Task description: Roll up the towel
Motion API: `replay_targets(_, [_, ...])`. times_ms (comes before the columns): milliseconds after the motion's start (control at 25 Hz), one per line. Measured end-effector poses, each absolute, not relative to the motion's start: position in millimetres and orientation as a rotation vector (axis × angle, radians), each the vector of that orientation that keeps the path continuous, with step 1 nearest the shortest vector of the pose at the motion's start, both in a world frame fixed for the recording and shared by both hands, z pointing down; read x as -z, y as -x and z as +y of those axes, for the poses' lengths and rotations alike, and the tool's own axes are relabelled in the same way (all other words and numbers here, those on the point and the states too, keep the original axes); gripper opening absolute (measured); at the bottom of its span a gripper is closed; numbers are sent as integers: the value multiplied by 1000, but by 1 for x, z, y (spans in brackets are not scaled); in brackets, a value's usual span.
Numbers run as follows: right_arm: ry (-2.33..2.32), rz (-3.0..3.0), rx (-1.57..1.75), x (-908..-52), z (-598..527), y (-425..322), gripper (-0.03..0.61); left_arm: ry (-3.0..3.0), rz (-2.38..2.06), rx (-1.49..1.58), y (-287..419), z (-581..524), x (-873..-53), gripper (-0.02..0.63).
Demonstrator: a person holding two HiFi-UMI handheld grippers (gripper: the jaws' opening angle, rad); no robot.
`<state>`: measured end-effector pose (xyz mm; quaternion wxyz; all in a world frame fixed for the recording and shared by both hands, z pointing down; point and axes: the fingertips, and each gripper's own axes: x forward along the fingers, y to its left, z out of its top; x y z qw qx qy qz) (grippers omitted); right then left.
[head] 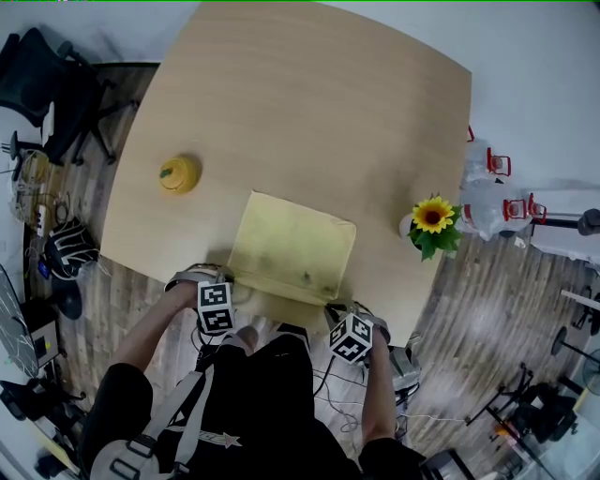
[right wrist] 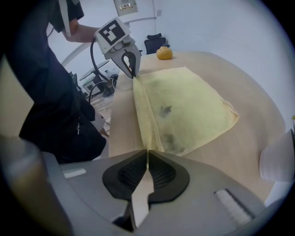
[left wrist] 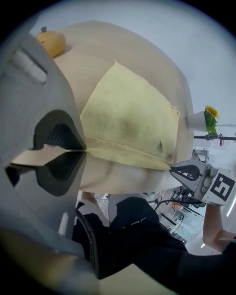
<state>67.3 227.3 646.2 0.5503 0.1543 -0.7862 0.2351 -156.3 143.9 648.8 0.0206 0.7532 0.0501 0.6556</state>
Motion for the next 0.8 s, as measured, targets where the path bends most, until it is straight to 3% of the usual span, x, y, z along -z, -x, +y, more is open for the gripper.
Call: replay_targets(800, [-225, -1881, -839, -630, 240, -60, 17, -2199, 301, -2015, 154, 160, -639, 25])
